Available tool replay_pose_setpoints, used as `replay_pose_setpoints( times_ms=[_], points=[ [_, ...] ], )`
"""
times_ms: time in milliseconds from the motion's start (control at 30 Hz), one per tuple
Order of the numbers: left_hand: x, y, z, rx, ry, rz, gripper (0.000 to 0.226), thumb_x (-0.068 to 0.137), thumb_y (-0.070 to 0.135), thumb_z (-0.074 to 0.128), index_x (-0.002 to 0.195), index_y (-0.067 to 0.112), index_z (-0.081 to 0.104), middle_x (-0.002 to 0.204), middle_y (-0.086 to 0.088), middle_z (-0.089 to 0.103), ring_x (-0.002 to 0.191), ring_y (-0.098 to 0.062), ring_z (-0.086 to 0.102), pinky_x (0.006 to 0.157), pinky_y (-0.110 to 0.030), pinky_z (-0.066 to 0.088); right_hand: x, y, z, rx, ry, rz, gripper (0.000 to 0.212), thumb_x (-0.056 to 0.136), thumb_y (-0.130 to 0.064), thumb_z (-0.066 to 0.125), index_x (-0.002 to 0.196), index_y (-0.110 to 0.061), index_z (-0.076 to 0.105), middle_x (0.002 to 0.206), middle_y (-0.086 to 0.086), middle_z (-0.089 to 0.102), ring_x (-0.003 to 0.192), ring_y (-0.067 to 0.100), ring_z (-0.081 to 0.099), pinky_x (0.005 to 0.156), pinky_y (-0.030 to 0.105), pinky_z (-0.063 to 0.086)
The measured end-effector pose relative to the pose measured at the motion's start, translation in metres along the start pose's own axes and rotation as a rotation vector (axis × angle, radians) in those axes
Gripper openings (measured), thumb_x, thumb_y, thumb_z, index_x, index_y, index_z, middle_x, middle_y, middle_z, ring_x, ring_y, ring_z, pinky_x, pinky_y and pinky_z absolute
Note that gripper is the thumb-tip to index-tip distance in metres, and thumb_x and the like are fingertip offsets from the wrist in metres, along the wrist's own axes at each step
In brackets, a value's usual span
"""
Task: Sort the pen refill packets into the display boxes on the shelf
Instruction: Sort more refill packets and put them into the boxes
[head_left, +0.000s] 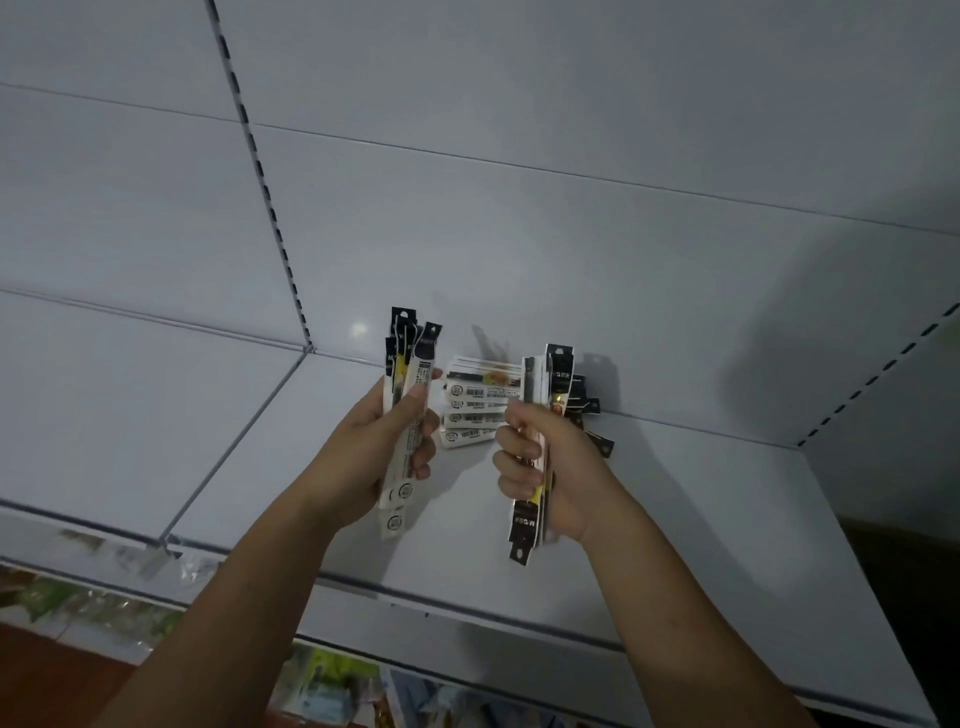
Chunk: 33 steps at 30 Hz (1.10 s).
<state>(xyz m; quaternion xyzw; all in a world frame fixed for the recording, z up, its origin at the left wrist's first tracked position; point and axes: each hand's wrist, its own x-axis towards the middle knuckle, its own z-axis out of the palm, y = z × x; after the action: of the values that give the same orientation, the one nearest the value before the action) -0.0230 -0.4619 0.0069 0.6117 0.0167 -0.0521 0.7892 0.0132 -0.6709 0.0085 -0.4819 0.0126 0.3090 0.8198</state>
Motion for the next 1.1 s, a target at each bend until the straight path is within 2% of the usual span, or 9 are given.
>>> replay_pose_setpoints(
  times_ms=[100,200,333,500,600,700,800,1100],
  points=[
    [-0.012,0.006,0.0,0.005,0.09,0.005,0.028,0.108,0.04,0.05,0.132,0.036,0.065,0.081,-0.004,0.049,0.064,-0.017,0.046,0.062,-0.036,0.044,0.004,0.001,0.013,-0.009,-0.067,0.008,0.032,0.103,-0.027,0.055,0.073,-0.021,0.047,0.058,-0.004,0.031,0.041,0.011,0.025,0.042,0.023,0.024],
    [-0.028,0.013,-0.001,0.0,0.21,0.031,0.03,0.106,0.043,0.053,0.129,0.029,0.066,0.079,-0.002,0.047,0.06,-0.016,0.04,0.056,-0.03,0.035,0.007,0.001,0.028,-0.014,-0.122,0.027,0.023,0.102,-0.023,0.054,0.079,-0.019,0.049,0.06,-0.001,0.035,0.043,0.013,0.028,0.046,0.025,0.022],
    [-0.058,0.02,-0.007,0.079,0.33,0.069,0.047,0.101,0.057,0.054,0.122,0.015,0.063,0.076,-0.001,0.047,0.057,-0.016,0.035,0.054,-0.031,0.029,0.013,0.01,0.048,-0.005,-0.247,0.05,0.011,0.099,-0.023,0.053,0.091,-0.016,0.052,0.064,0.001,0.04,0.045,0.014,0.032,0.048,0.026,0.022],
    [-0.106,0.028,-0.023,0.088,0.515,0.079,0.043,0.108,0.052,0.044,0.114,0.013,0.061,0.075,-0.002,0.048,0.055,-0.018,0.037,0.055,-0.031,0.031,0.017,0.03,0.089,-0.136,-0.318,0.059,0.03,0.095,-0.015,0.051,0.067,-0.019,0.042,0.06,0.004,0.032,0.046,0.018,0.027,0.053,0.033,0.017],
    [-0.138,0.033,-0.043,0.079,0.591,0.113,0.045,0.106,0.054,0.044,0.116,0.013,0.061,0.074,-0.001,0.051,0.055,-0.018,0.04,0.055,-0.031,0.036,0.017,0.047,0.119,-0.207,-0.358,0.054,0.033,0.093,-0.012,0.05,0.064,-0.02,0.036,0.06,0.004,0.027,0.047,0.018,0.024,0.054,0.035,0.015],
    [-0.169,0.037,-0.069,0.044,0.604,0.162,0.048,0.101,0.058,0.049,0.116,0.013,0.061,0.074,-0.001,0.051,0.054,-0.018,0.038,0.055,-0.031,0.035,0.016,0.064,0.153,-0.237,-0.394,0.077,0.035,0.095,-0.011,0.05,0.063,-0.02,0.035,0.059,0.004,0.025,0.047,0.018,0.022,0.053,0.034,0.015],
    [-0.198,0.045,-0.102,0.026,0.643,0.19,0.046,0.104,0.054,0.047,0.116,0.012,0.061,0.074,-0.003,0.05,0.054,-0.019,0.037,0.055,-0.032,0.033,0.019,0.085,0.195,-0.267,-0.441,0.091,0.034,0.095,-0.011,0.05,0.064,-0.018,0.037,0.059,0.005,0.026,0.046,0.018,0.023,0.052,0.034,0.016],
    [-0.296,0.074,-0.249,-0.068,0.711,0.256,0.039,0.105,0.051,0.049,0.108,0.015,0.064,0.071,0.0,0.049,0.053,-0.018,0.035,0.057,-0.034,0.026,0.039,0.179,0.361,-0.325,-0.519,0.144,0.034,0.097,-0.014,0.051,0.064,-0.016,0.043,0.06,0.005,0.028,0.045,0.018,0.026,0.046,0.028,0.024]
  ],
)
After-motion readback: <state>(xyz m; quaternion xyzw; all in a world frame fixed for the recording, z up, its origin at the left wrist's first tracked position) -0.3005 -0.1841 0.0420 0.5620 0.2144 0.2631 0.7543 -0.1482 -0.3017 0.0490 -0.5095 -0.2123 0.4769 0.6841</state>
